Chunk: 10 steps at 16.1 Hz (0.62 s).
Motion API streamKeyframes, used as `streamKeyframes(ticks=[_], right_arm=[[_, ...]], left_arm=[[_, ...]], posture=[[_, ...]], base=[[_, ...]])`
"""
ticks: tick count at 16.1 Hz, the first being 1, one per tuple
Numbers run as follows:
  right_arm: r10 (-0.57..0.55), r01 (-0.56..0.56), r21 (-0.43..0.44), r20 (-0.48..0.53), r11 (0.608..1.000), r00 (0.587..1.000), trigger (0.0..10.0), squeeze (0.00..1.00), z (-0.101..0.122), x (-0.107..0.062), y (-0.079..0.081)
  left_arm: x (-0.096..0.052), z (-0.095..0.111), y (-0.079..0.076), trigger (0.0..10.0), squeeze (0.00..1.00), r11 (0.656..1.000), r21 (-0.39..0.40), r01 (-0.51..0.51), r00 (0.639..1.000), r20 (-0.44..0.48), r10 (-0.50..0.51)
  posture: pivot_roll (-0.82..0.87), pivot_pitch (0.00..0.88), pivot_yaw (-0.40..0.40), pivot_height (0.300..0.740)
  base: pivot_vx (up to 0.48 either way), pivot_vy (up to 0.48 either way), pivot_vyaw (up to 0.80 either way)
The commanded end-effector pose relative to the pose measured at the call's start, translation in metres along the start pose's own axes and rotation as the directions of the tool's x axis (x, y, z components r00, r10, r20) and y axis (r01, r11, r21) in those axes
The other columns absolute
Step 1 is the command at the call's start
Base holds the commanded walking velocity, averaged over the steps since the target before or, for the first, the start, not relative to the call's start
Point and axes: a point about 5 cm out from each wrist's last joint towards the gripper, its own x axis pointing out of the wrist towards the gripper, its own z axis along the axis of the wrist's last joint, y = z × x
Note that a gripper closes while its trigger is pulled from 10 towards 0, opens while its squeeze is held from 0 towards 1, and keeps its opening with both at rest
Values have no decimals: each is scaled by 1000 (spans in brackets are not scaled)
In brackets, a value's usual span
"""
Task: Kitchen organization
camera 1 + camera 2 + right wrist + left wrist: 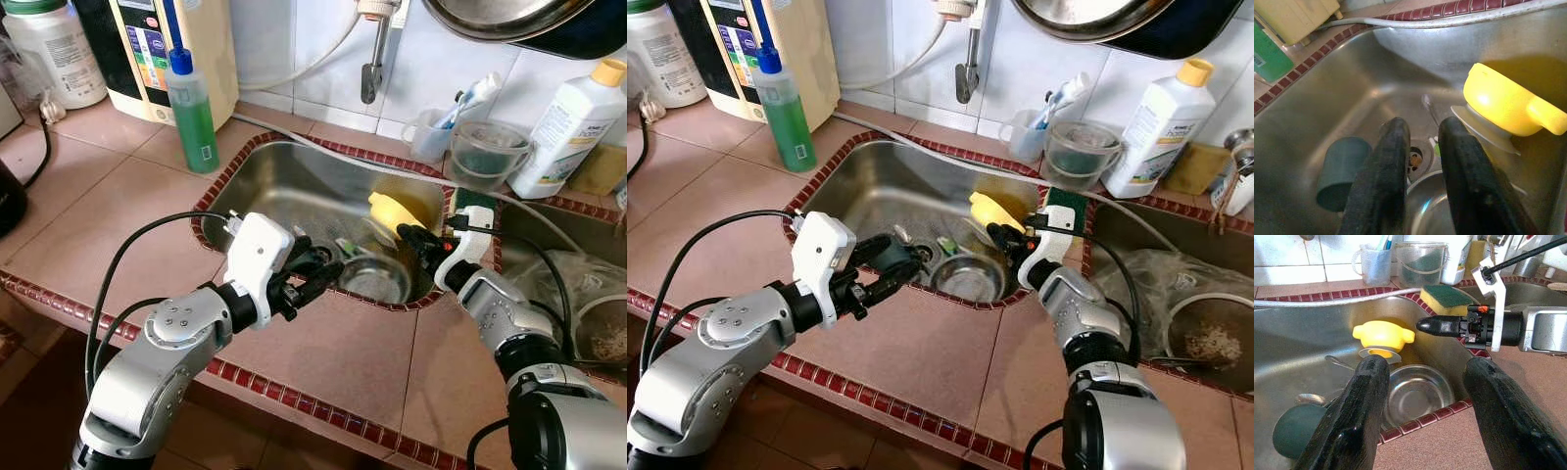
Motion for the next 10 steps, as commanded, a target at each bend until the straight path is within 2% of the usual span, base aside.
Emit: streamKeyframes(ticks=[1,5,8,10], right_arm=[[5,-5,-2,0,1000,1000,10000,1000,0,1,0],[53,-50,-36,63,998,997,10000,1000,9,4,7],[70,-64,-48,140,997,988,10000,1000,14,5,13],[88,-80,-52,192,995,977,10000,1000,13,3,18]], left_arm=[[2,2,-3,10000,0,1000,16,5,1000,2,-5],[2,0,8,10000,0,998,27,-61,998,15,61],[1,-3,21,10000,0,986,63,-155,988,38,152],[2,-10,36,10000,0,959,105,-264,964,56,259]], posture=[[39,120,-49,740],[43,107,-56,740],[42,91,-52,740],[39,69,-49,740]], base=[[0,0,0],[0,0,0],[0,0,0],[0,0,0]])
